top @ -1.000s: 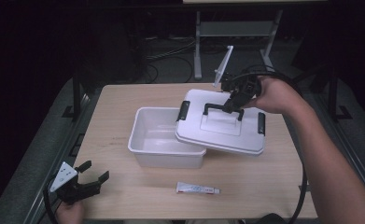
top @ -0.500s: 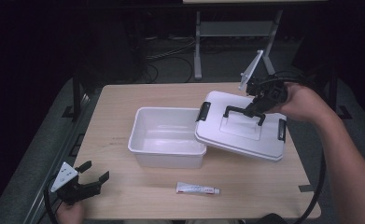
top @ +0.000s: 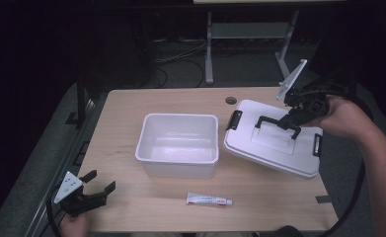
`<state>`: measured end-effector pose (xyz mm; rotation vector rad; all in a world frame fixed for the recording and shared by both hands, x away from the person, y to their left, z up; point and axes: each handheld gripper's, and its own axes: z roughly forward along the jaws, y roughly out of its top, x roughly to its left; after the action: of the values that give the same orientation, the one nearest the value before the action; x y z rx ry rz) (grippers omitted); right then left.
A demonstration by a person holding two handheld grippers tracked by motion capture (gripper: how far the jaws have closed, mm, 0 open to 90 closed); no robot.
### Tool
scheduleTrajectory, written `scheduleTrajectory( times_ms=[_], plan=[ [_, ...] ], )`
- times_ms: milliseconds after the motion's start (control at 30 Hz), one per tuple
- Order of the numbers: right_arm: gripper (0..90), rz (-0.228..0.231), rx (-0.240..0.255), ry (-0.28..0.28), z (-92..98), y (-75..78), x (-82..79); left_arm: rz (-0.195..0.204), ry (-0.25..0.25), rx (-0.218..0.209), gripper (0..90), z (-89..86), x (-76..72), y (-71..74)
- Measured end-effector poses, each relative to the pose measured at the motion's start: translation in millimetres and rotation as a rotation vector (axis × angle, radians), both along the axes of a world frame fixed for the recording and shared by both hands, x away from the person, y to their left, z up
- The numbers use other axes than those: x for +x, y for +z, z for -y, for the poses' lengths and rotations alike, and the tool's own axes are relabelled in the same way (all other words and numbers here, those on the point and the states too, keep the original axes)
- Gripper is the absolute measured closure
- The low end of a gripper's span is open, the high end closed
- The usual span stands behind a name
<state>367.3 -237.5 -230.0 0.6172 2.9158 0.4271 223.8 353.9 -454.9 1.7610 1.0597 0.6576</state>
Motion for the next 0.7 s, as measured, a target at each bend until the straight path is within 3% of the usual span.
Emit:
scheduleTrajectory(
  times_ms=[233,700],
  plan=[
    [84.4,-0.024,-0.001,-0.026,14.6,-17.9,-1.8,0.001,0.001,-0.003,15.0,0.7,0.2,-0.4],
    [84.4,-0.084,0.008,-0.053,28.0,-74.9,0.1,-0.001,0.004,-0.005,15.0,0.8,-0.1,-0.5]
  ],
)
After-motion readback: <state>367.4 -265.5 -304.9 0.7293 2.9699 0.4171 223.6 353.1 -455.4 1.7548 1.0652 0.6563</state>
